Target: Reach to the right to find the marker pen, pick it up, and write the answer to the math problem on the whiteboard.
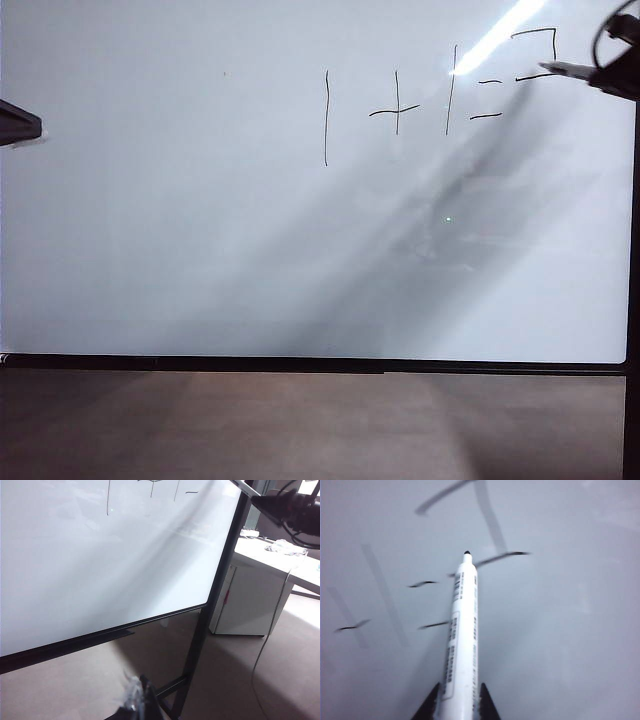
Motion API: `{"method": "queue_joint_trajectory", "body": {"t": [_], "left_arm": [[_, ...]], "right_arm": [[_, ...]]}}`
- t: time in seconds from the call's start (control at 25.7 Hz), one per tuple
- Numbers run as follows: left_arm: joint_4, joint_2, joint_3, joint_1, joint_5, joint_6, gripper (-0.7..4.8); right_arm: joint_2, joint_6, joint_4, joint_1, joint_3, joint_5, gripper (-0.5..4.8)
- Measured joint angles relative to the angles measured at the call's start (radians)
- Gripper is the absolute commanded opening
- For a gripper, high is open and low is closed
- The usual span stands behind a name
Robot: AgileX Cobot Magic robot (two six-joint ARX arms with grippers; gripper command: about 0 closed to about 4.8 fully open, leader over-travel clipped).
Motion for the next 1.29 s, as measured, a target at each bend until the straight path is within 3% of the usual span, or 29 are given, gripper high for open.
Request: {"method": "queue_joint_trajectory", "body": {"t": [0.19,1.29], "left_arm": [[0.000,0.000,0.000,0.000,0.000,0.000,-0.04],[0.000,0.000,0.000,0.000,0.000,0.000,-0.04]], "right_arm": [[0.006,-0.006,0.005,0.072,0.000,0.042,-0.08],[0.138,-0.031,-0.037,0.076,0.002,0.051,-0.08]]}}
